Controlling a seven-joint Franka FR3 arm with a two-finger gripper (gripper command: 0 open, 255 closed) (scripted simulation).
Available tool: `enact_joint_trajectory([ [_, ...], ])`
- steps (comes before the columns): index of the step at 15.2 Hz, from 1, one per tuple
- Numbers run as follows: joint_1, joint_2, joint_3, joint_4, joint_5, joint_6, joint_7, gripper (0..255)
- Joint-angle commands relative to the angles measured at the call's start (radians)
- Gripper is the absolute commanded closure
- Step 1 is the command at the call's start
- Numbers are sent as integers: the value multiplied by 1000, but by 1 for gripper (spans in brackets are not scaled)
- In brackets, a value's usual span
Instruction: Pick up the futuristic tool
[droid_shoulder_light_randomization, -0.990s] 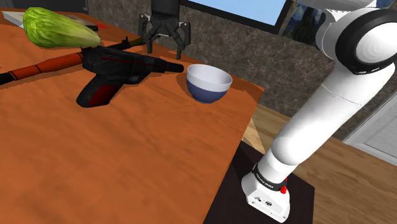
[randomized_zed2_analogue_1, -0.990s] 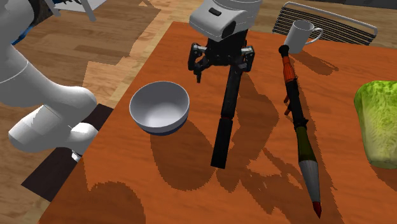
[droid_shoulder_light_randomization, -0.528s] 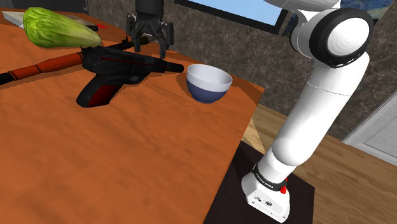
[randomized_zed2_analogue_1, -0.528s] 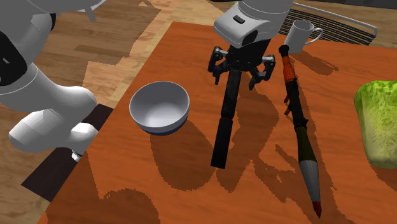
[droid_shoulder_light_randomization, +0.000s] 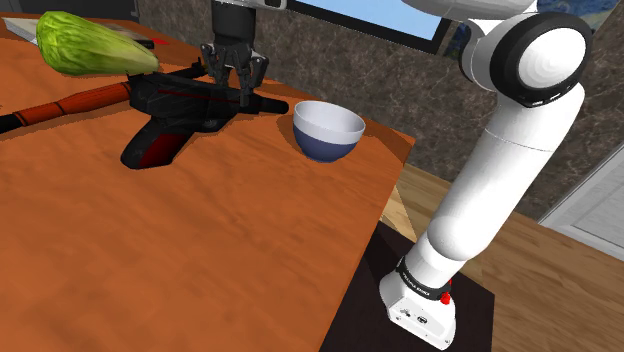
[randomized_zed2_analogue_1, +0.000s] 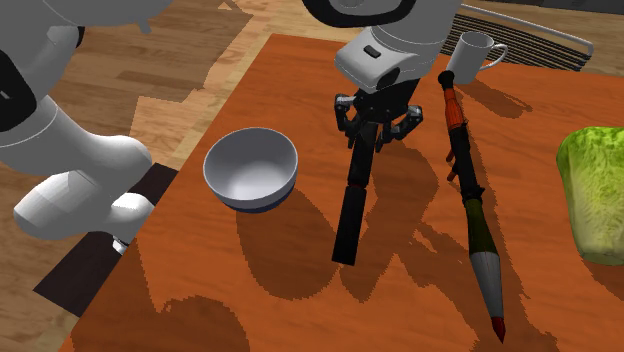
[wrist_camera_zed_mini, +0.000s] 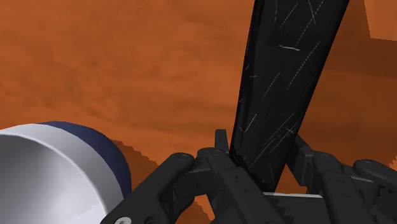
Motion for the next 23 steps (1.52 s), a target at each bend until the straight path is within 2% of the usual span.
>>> enact_joint_trajectory([
  [1, 0, 0, 0, -2, 0, 1, 0, 255],
  [7, 0, -2, 0, -5, 2, 2, -1, 255],
  [23, 53, 108, 17, 334, -62, -245, 46, 255],
])
